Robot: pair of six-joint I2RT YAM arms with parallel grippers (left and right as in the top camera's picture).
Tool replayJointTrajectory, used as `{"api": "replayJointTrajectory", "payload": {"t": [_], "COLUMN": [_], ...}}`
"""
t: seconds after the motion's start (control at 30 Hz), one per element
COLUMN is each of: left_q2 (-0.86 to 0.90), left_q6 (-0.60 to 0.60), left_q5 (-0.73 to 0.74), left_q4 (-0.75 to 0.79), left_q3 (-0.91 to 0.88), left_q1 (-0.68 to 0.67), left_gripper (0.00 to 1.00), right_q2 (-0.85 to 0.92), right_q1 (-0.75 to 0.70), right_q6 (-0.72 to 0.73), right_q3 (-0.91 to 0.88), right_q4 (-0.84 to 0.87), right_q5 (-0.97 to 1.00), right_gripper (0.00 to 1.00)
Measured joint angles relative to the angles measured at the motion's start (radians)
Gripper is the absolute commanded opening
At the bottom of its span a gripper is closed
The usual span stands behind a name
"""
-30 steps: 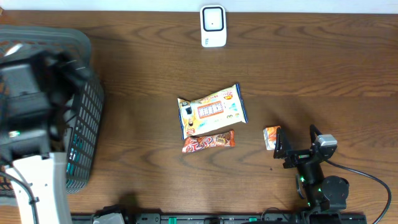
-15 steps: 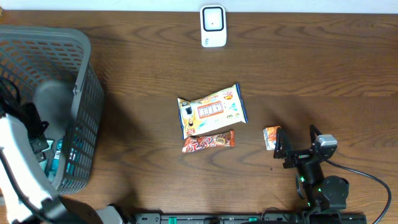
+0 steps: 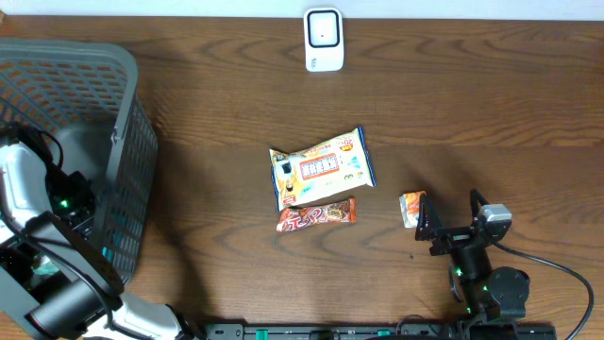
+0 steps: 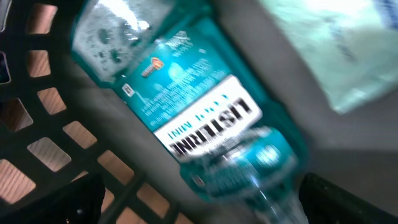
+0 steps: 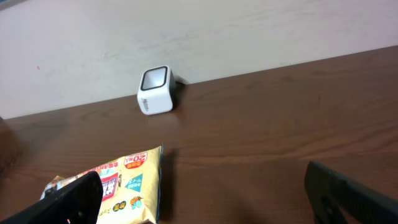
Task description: Scan the item barcode
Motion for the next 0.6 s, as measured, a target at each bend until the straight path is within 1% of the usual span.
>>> {"api": "replayJointTrajectory", "payload": {"t": [0.23,0.37,0.5,0.57,0.6], "left_q2": [0.005,0.005,-0.023,-0.035,-0.039], "left_q6": [-0.071,-0.085,-0.099,-0.101,-0.099], "left_q5": [-0.064,-0.077,-0.093,-0.097,-0.098], "left_q4": [0.097,0.2,0.27,0.286,0.292], "left_q3": [-0.092,-0.178,-0.227,-0.245,-0.25], "left_q1": [0.0,0.0,-0.001,-0.001,-0.001], "left_gripper": [1.0,1.0,1.0,0.98,0.92], "right_q2": [0.0,0.0,0.0,0.0,0.0], "right_q1": [0.0,0.0,0.0,0.0,0.0], "right_q6": [0.0,0.0,0.0,0.0,0.0], "right_q3": [0.0,0.0,0.0,0.0,0.0], "right_q4": [0.0,0.0,0.0,0.0,0.0], "right_q5": [0.0,0.0,0.0,0.0,0.0], "right_gripper": [0.99,0.99,0.99,0.99,0.99]}}
